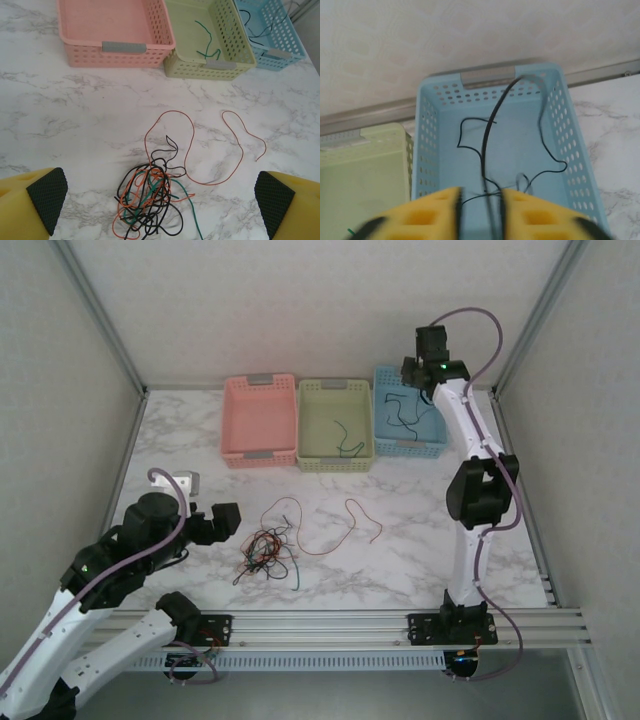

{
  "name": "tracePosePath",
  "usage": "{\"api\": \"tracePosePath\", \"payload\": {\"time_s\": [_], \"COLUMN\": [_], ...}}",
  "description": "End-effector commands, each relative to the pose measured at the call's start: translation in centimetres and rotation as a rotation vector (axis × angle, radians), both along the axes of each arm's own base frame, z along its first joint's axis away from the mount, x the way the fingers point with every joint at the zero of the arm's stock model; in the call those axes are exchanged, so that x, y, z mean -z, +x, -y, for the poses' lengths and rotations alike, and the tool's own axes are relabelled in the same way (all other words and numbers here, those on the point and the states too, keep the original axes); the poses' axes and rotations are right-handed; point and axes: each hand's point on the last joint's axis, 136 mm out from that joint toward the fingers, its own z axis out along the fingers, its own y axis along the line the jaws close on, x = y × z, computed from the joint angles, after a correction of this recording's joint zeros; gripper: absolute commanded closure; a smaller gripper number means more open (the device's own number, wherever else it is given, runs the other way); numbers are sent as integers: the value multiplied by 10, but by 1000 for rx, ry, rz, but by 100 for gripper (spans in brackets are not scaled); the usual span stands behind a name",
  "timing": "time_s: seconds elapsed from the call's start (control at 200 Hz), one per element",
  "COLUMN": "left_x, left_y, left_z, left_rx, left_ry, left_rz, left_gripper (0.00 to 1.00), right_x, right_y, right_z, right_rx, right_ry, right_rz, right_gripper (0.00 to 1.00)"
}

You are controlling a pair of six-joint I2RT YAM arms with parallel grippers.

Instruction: Untangle the cables

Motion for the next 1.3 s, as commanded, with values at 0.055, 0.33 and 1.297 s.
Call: {"api": "tracePosePath", "payload": {"time_s": [0.055, 0.33, 1.297], "left_x": [12, 57, 134], "left_y": [3, 12, 9], "left_z": [-2, 29, 45], "left_rx": [-48, -29, -26], "left_ry": [-14, -115, -128], "left_rz": [-37, -164, -329], "left_gripper": [1, 3, 12], "right_x": [-16, -76, 30], "right_y": [-13, -90, -259], "right_z": [-3, -43, -122], "right_rx": [17, -139, -399], "right_ry": [51, 201, 115], "right_rz": [-39, 52, -187], "right_gripper": [35, 37, 44]}}
